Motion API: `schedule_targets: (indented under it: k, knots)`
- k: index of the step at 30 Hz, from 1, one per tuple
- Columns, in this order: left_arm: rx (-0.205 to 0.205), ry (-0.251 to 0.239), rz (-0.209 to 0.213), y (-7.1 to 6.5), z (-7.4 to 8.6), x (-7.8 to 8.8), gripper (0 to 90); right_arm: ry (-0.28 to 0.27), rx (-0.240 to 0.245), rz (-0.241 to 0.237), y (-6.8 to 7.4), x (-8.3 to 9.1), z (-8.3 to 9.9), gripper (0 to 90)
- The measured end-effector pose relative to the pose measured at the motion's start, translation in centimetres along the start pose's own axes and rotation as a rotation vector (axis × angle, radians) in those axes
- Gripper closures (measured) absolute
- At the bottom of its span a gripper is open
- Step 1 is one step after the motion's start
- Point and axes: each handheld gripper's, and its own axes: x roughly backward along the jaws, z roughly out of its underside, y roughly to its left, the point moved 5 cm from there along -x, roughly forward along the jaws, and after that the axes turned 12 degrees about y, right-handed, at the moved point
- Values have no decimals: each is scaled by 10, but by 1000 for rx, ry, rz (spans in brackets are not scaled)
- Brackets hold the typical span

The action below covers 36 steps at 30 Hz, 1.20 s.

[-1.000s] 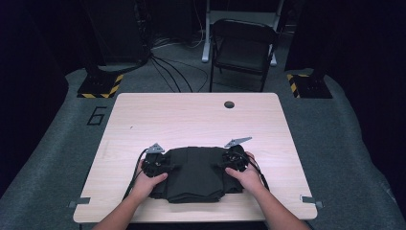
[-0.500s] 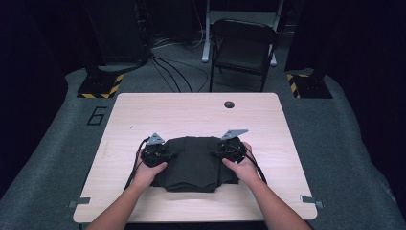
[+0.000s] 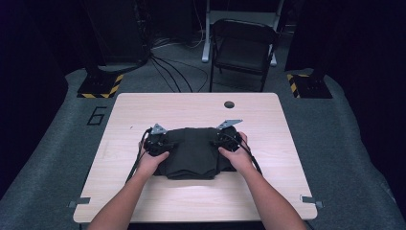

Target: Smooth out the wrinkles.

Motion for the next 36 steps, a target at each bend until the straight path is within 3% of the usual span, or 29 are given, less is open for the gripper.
schedule_targets:
  k: [5,6,9,13,15,18,21,25,29,34,36]
  knots:
    - [20,-5,-29,4,1,4,503,9,-12,13,-4,-3,2,511]
    - [9,2,-27,5,2,6,489,11,-15,15,-5,-2,2,484]
    - [32,-4,-44,7,3,12,444,4,-31,18,-8,4,4,430]
    - [9,-11,-55,5,7,25,417,0,-43,66,-9,18,7,405]
    - [14,-23,-48,4,10,32,409,-11,-16,89,-5,26,8,403]
    - [-2,-24,-20,-2,17,41,402,-44,21,41,9,37,11,404]
    - [-31,-5,-9,-9,26,46,397,-54,61,-49,26,41,18,412]
    - [-54,11,-14,-10,39,53,394,-18,102,-53,38,39,36,432]
    - [-56,23,-21,-7,49,60,394,-17,77,-60,37,42,56,481]
    - [-10,7,-17,-1,58,68,394,-7,21,-71,29,48,72,537]
    - [0,-3,-14,1,62,73,394,-8,24,-76,28,53,75,530]
